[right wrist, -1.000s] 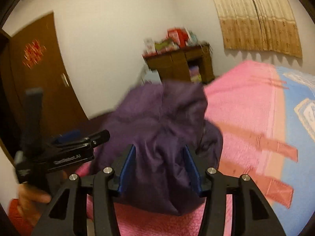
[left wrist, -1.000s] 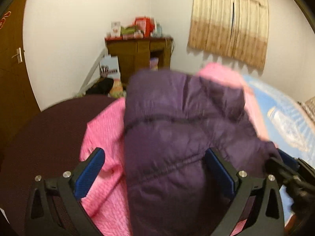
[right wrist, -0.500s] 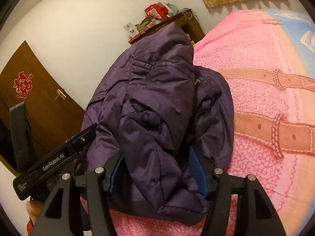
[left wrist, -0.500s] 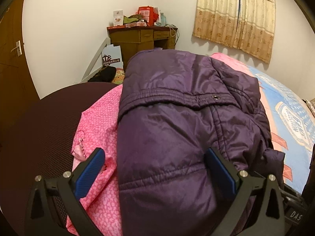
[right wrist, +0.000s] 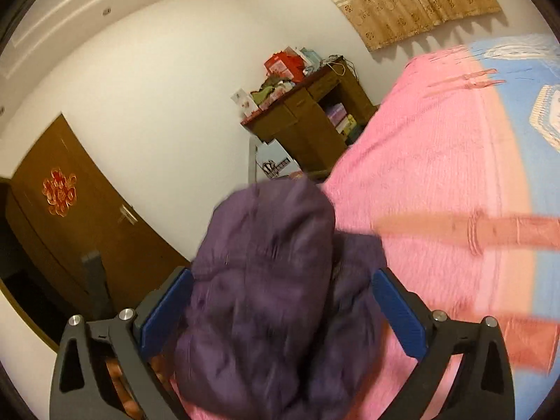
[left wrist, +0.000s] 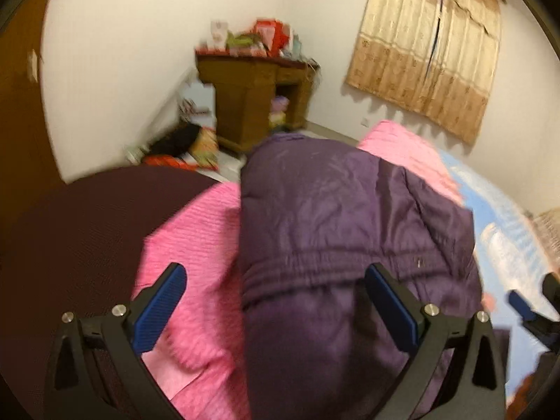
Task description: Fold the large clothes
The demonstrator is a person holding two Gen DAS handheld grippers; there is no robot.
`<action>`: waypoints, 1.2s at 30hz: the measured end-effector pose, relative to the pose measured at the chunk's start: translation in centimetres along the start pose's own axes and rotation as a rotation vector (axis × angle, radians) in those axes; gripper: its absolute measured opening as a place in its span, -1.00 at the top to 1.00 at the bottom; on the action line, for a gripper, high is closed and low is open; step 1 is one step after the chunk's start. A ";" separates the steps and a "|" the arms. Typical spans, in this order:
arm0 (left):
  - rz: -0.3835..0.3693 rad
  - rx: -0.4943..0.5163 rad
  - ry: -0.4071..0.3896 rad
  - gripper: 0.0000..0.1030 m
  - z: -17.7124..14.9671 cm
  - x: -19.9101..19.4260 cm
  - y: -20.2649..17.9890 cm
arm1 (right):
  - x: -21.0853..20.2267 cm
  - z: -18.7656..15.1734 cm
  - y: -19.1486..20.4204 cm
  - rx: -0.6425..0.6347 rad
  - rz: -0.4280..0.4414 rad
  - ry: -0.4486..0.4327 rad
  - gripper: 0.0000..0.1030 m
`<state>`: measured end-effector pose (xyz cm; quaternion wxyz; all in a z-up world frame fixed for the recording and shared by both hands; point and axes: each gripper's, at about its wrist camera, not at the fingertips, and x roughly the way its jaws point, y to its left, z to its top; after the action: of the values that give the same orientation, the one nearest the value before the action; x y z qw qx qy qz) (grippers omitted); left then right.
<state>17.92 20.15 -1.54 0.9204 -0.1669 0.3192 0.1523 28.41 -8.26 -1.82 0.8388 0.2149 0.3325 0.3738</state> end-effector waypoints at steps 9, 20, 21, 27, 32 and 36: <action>-0.308 -0.159 0.221 -1.00 -0.5 5.6 2.8 | 10.3 -1.5 -8.5 0.278 0.113 0.254 -0.98; -0.369 -0.132 0.208 -1.00 0.0 5.5 3.2 | 14.0 -0.6 0.0 -0.106 0.322 0.321 -0.97; -0.336 -0.102 0.173 -1.00 0.2 4.8 2.9 | 14.4 -1.1 0.5 -0.107 0.366 0.332 -0.97; -0.177 -0.020 0.134 -1.00 1.6 3.9 0.3 | 17.6 -1.4 -4.4 0.143 0.433 0.327 -0.97; -0.158 0.066 0.113 -1.00 2.4 2.6 -2.2 | 13.2 -0.7 -6.1 0.148 0.308 0.353 -0.98; -0.157 0.065 0.076 -1.00 2.7 1.6 -2.2 | 7.7 -0.3 -8.4 0.189 0.302 0.228 -0.98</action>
<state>21.38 19.51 -0.09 0.9217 -0.1668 0.3446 0.0630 36.11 -7.60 -10.19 0.7065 0.2962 0.4227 0.4842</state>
